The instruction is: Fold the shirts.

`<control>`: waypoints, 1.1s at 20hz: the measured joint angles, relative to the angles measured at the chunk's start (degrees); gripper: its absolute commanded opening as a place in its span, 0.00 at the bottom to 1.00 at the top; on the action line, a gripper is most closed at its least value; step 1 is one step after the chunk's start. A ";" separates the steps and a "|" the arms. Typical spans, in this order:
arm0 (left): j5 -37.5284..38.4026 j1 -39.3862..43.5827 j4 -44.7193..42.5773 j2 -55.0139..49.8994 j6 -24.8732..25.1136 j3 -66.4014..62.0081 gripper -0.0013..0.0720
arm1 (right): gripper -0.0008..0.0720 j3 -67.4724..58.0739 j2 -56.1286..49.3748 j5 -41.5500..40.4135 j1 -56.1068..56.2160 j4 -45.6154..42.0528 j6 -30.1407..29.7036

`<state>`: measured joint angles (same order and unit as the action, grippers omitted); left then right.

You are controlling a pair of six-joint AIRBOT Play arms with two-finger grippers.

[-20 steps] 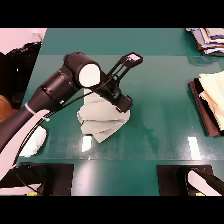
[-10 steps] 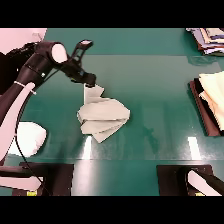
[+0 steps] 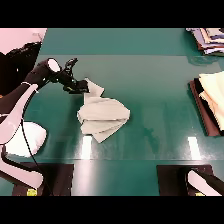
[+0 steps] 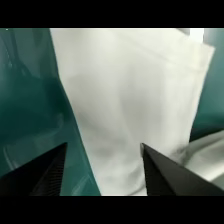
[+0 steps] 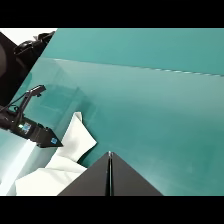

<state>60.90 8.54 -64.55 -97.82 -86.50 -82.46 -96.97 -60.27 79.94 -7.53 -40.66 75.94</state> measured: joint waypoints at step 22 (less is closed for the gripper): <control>-0.90 -1.03 0.44 6.10 3.65 -8.81 0.05 | 0.62 50.64 -0.31 -14.40 21.00 -1.79 0.57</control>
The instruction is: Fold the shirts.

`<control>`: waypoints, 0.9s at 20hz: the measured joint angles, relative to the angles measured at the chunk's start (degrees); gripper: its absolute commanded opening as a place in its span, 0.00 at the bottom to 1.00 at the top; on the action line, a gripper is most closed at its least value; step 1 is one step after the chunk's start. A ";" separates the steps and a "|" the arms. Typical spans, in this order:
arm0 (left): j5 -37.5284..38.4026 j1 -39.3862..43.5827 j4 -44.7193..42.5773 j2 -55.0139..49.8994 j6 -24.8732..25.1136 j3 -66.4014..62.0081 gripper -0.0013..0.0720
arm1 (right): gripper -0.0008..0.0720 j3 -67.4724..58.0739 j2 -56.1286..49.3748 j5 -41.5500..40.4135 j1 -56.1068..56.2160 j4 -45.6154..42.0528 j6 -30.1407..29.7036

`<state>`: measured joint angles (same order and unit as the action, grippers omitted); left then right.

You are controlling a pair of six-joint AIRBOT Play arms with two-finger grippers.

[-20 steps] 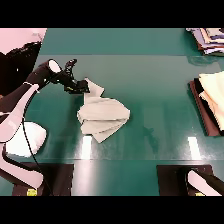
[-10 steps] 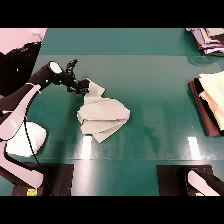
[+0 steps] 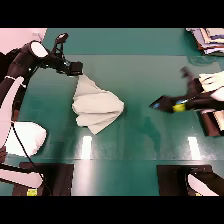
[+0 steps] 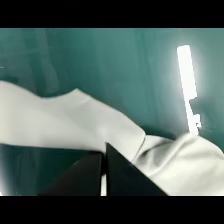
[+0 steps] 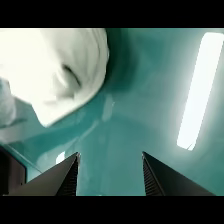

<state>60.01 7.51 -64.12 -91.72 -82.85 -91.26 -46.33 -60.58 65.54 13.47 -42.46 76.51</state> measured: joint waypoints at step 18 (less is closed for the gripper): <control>3.45 0.00 -0.63 0.85 0.63 -0.74 0.05 | 0.45 -11.23 -30.12 -27.15 25.92 9.03 -0.02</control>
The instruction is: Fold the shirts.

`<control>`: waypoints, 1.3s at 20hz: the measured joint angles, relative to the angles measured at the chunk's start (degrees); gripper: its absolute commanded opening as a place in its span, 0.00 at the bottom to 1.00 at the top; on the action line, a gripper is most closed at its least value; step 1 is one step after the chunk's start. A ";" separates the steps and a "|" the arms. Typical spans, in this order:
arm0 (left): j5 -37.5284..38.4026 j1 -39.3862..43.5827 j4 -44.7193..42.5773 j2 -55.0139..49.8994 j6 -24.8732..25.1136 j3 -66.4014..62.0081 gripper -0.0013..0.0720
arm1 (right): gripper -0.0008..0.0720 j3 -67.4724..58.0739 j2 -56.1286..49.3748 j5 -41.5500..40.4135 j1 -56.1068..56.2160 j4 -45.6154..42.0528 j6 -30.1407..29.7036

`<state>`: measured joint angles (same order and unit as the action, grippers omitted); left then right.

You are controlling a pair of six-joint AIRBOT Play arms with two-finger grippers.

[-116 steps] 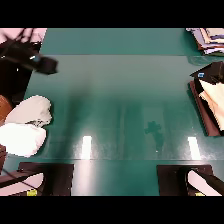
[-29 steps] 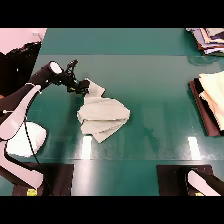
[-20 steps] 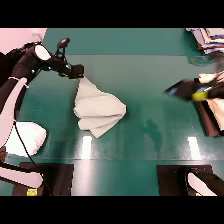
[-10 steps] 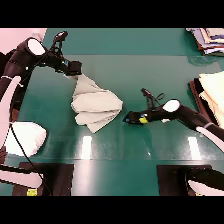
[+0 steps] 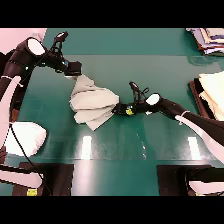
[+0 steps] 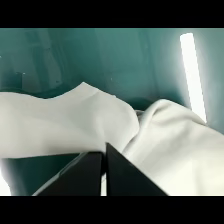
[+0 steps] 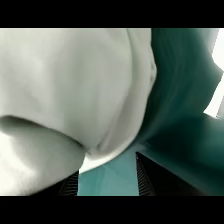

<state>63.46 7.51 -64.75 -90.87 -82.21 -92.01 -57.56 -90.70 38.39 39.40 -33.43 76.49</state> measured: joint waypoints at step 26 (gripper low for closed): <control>3.02 0.02 -5.95 28.89 0.07 -18.43 0.05 | 0.03 -11.89 35.10 19.80 -25.53 -26.69 6.71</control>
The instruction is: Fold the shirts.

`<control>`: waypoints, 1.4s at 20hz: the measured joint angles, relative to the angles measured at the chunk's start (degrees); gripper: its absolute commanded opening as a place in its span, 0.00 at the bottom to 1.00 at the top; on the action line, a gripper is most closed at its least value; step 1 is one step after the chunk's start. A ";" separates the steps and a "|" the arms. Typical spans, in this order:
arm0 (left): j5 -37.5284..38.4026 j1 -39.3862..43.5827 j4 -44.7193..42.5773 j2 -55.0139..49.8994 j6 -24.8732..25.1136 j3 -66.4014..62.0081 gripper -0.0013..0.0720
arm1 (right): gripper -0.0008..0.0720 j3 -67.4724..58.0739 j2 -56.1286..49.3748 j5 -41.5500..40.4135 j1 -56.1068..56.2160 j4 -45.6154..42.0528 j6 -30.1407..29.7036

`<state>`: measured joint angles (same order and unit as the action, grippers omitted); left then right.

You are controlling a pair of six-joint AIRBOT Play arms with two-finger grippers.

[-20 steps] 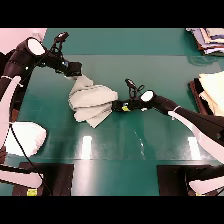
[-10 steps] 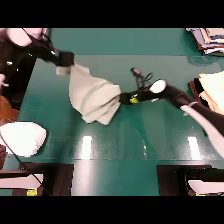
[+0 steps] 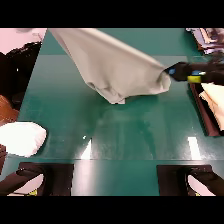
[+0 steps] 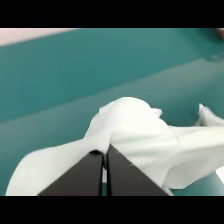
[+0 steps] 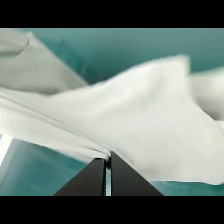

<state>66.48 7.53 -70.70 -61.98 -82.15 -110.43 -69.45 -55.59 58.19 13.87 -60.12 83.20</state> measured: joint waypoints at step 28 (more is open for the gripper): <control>-8.46 -0.11 4.28 -1.92 5.97 53.33 0.05 | 0.54 9.31 -14.25 4.68 16.35 -7.43 1.77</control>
<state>58.02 7.42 -66.41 -63.90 -76.18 -57.10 -60.14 -69.84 62.87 30.22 -67.55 84.97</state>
